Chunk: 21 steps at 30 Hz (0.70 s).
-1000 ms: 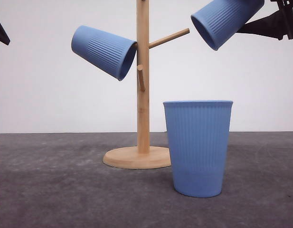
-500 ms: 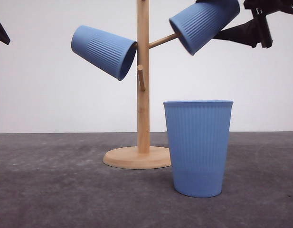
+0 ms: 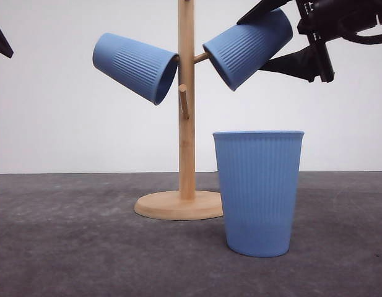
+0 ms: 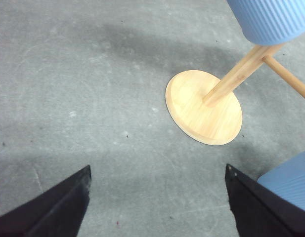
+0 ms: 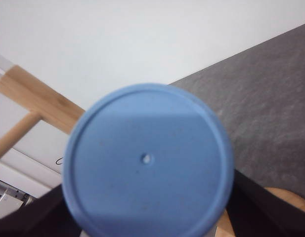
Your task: Place three cups
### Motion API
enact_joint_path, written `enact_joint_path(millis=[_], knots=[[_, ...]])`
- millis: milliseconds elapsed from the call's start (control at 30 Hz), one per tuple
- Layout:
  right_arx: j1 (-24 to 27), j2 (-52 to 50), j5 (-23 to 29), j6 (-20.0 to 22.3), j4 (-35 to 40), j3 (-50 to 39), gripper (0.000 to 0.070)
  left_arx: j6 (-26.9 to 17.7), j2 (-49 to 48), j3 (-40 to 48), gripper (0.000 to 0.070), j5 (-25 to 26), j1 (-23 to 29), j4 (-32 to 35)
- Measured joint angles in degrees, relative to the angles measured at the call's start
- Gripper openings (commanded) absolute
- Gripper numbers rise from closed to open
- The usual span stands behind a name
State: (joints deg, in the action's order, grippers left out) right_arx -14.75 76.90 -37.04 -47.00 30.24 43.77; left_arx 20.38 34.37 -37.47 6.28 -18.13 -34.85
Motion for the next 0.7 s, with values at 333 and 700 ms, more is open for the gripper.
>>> enact_joint_path(millis=[333, 700], knots=[[-1.37, 0.79, 0.93, -0.02, -0.02, 0.0, 0.0582, 0.0, -0.04, 0.0, 0.0498, 0.0, 0.0, 0.0], [-1.15, 0.48, -3.36, 0.05, -2.18, -0.07, 0.0582, 0.07, -0.04, 0.0, 0.0498, -0.02, 0.0, 0.02]])
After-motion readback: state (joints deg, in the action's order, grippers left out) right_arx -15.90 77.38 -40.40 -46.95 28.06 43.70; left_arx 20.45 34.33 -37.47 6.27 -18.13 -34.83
